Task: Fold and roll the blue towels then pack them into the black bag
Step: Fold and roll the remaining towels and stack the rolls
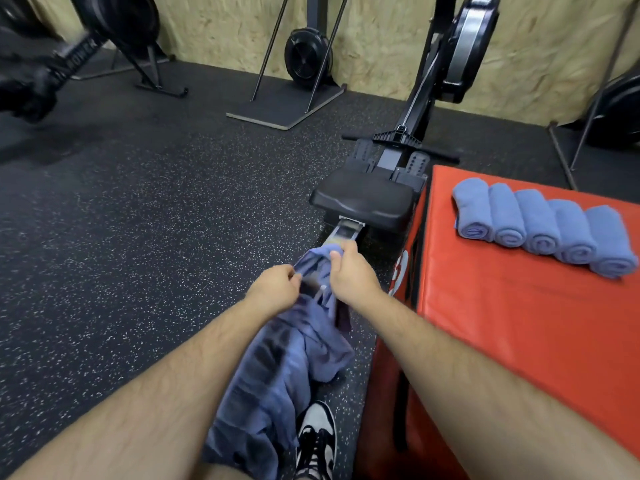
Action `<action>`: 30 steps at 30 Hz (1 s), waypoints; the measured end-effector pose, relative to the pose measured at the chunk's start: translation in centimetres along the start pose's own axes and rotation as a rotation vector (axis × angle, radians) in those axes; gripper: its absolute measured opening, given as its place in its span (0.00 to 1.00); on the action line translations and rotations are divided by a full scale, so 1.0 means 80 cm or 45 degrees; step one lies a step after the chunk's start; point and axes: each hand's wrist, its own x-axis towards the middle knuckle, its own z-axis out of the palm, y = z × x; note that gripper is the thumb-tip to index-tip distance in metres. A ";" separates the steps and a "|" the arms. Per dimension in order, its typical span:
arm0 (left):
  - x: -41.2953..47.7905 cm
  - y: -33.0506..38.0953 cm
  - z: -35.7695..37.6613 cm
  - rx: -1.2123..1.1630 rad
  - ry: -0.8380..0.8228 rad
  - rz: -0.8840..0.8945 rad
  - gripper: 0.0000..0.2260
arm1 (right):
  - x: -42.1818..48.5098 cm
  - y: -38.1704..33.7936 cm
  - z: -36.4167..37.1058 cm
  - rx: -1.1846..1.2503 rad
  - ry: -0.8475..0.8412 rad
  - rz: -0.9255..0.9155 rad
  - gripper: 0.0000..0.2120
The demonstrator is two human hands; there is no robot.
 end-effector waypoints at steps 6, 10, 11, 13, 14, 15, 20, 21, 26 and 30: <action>-0.033 0.143 -0.008 -0.710 0.156 0.256 0.14 | -0.025 -0.016 -0.143 0.287 0.233 -0.112 0.09; -0.068 0.252 -0.025 -1.029 0.220 0.507 0.10 | -0.047 -0.004 -0.242 0.438 0.335 -0.146 0.09; -0.075 0.277 -0.027 -1.100 0.209 0.562 0.10 | -0.054 -0.001 -0.268 0.464 0.365 -0.156 0.08; -0.090 0.323 -0.028 -1.181 0.159 0.640 0.10 | -0.069 0.005 -0.320 0.523 0.435 -0.171 0.05; -0.097 0.344 -0.028 -1.200 0.130 0.681 0.09 | -0.077 0.009 -0.346 0.553 0.474 -0.171 0.04; -0.105 0.365 -0.026 -1.195 0.099 0.717 0.09 | -0.085 0.012 -0.371 0.573 0.519 -0.170 0.03; -0.144 0.443 -0.010 -1.013 0.078 0.872 0.06 | -0.133 0.050 -0.475 0.485 0.673 -0.090 0.04; -0.149 0.454 -0.006 -1.009 0.097 0.865 0.06 | -0.142 0.064 -0.488 0.416 0.685 -0.046 0.05; -0.160 0.486 0.032 -0.807 0.041 0.823 0.08 | -0.182 0.156 -0.496 0.257 0.695 0.250 0.08; -0.165 0.496 0.058 -0.598 -0.229 0.721 0.12 | -0.208 0.213 -0.468 0.277 0.679 0.319 0.15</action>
